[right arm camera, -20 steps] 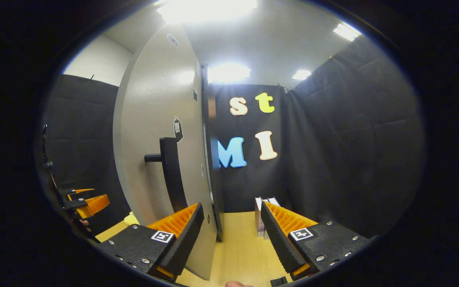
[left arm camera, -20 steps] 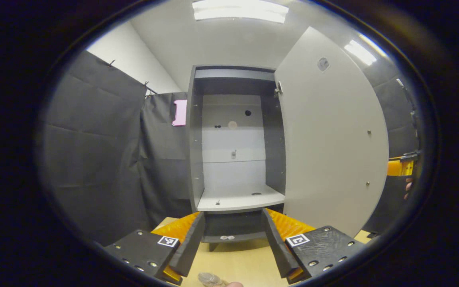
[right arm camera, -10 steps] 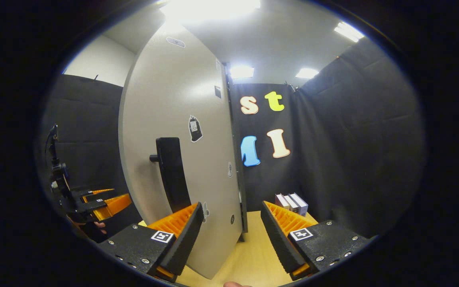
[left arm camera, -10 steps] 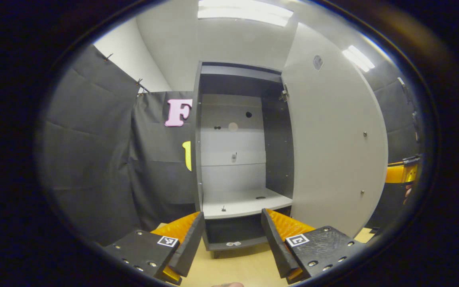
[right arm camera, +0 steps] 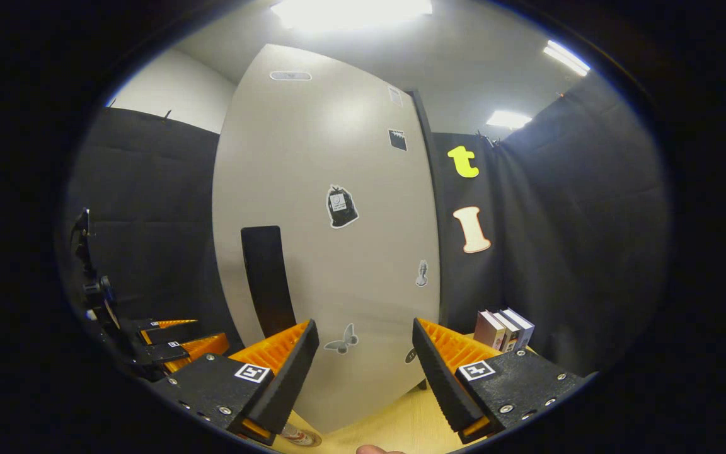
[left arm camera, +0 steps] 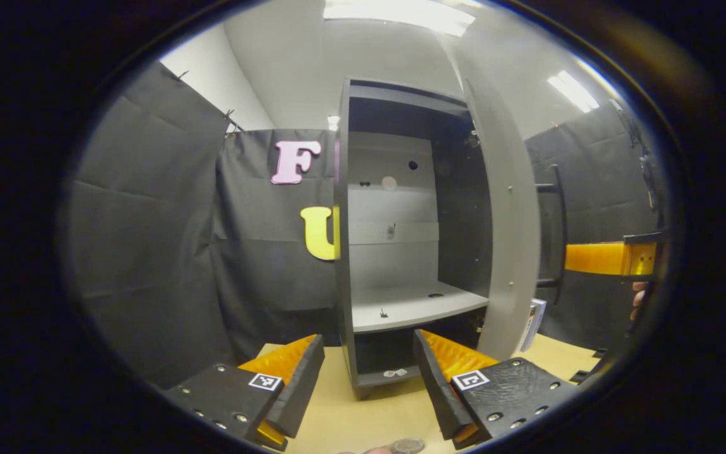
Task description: Open the cabinet door with the right hand, grasp the bottle in the cabinet with the left hand and place it on the coaster, then close the cabinet door with the right hand.
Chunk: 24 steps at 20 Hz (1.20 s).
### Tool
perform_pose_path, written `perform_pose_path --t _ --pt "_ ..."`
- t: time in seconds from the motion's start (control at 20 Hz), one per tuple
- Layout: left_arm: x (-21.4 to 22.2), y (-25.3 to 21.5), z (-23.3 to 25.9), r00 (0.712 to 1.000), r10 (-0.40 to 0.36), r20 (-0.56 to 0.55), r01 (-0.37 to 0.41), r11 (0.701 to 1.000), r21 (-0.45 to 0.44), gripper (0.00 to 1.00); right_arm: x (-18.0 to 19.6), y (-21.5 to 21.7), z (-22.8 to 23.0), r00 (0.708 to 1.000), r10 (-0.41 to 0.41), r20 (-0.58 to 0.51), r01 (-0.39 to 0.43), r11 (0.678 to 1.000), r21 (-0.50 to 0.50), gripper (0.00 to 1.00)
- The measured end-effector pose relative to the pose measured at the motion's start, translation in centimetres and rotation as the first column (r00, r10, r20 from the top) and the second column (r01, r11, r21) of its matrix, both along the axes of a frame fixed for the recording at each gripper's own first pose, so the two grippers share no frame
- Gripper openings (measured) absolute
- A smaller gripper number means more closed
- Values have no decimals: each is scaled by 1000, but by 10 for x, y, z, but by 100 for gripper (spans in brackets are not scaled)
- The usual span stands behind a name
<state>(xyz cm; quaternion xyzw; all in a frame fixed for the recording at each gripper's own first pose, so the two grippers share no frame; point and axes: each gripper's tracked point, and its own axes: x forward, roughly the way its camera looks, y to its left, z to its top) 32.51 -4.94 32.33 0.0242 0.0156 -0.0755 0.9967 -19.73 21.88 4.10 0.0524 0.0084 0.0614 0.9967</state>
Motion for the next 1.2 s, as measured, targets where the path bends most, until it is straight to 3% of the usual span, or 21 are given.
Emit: perform_pose_path --t 0.25,0.45,0.6,0.65,0.75,0.8,0.85,1.0,1.05,1.1,1.2 --pt "8 1 6 998 56 -6 -56 998 -18 82 18 -8 -15 999 7 -39 -6 1000 25 93" --pt "6 -10 21 996 91 4 -91 996 25 82 31 -17 -1 999 30 -20 -29 998 60 93" --pt "-1 -22 36 994 101 35 -103 994 46 82 39 -21 8 999 49 13 -50 997 57 93" --pt "-2 -24 38 993 106 42 -108 993 53 87 41 -22 7 999 51 17 -52 997 53 93" --pt "-4 -27 40 992 113 47 -116 992 59 82 46 -21 3 998 61 1 -61 996 62 93" --pt "-2 -29 39 993 108 44 -110 992 57 87 46 -21 3 998 63 -1 -63 996 67 93" --pt "-2 -30 39 994 101 40 -103 993 57 82 48 -21 4 998 62 2 -62 996 67 93" --pt "0 -34 44 993 109 42 -112 992 66 82 48 -22 0 998 68 -4 -68 996 54 93" --pt "0 -36 46 993 107 39 -110 992 56 87 48 -22 -1 998 65 -9 -64 997 52 93" --pt "5 -37 47 994 102 35 -104 993 48 82 48 -24 1 998 57 -5 -57 997 51 93" --pt "15 -43 50 994 101 32 -103 994 45 82 51 -28 5 999 31 12 -32 998 57 93"
